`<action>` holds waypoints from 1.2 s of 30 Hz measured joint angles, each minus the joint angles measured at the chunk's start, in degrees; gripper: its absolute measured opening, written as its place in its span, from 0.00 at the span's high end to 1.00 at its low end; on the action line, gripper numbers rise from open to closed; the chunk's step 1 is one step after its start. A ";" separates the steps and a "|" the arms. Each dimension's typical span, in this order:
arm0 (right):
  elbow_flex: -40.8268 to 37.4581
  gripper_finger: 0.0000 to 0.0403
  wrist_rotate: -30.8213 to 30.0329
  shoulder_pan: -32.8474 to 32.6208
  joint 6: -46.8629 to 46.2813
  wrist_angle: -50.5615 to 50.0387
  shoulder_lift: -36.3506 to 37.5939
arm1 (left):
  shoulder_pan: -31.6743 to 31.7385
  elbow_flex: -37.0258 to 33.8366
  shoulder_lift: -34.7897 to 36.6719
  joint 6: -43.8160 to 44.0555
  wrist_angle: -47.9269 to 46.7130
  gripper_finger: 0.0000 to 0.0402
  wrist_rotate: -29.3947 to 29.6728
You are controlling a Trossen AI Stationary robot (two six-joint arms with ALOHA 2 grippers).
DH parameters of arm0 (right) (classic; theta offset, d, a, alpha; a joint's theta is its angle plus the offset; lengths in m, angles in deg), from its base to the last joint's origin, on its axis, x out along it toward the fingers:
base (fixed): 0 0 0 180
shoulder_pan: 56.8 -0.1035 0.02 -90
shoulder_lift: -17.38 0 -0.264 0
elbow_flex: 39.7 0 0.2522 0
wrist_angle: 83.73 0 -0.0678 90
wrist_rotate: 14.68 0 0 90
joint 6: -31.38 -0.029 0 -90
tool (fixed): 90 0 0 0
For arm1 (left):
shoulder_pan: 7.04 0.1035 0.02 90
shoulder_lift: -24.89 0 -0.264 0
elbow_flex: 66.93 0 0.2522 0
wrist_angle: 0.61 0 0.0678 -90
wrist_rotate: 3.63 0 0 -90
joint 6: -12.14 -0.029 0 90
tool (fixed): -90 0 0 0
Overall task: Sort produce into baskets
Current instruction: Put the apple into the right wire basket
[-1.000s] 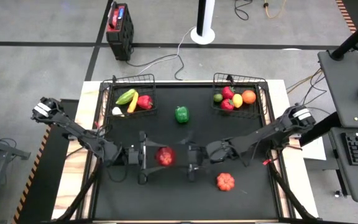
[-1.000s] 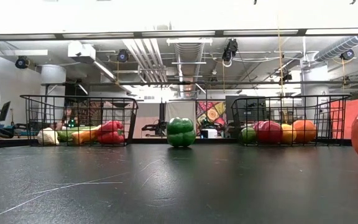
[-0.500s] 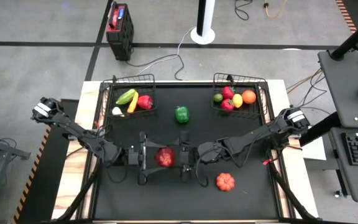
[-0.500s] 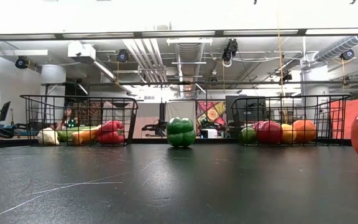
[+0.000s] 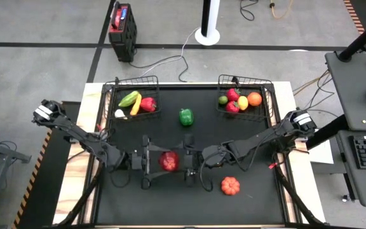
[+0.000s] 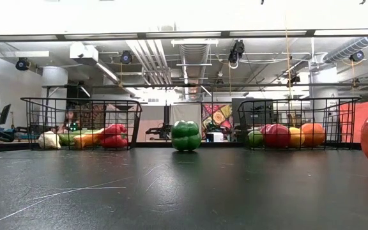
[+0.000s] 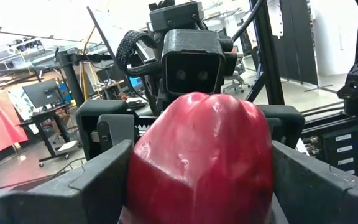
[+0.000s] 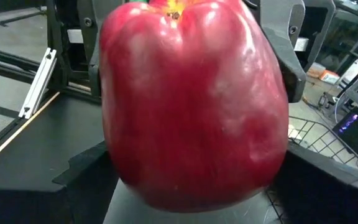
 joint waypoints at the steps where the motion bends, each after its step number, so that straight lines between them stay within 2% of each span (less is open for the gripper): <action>1: -0.02 0.11 -0.02 0.00 0.00 -0.03 0.00 | 0.00 0.00 -0.22 -0.01 0.10 0.21 0.05; 9: -0.09 0.18 -0.07 0.00 -0.63 -0.34 0.00 | 0.02 0.00 -0.93 0.22 0.07 0.15 0.40; 23: 0.07 0.19 0.55 1.39 -7.06 -8.16 2.78 | 0.07 0.02 -0.91 0.06 -1.64 0.12 2.49; 26: 0.07 0.19 0.52 1.65 -7.22 -9.29 3.55 | 0.04 0.02 -0.78 0.07 -2.14 0.12 4.53; 36: 0.07 0.18 -0.11 1.66 -5.45 -8.44 3.19 | -0.04 0.00 -0.73 -0.26 -2.31 0.13 5.10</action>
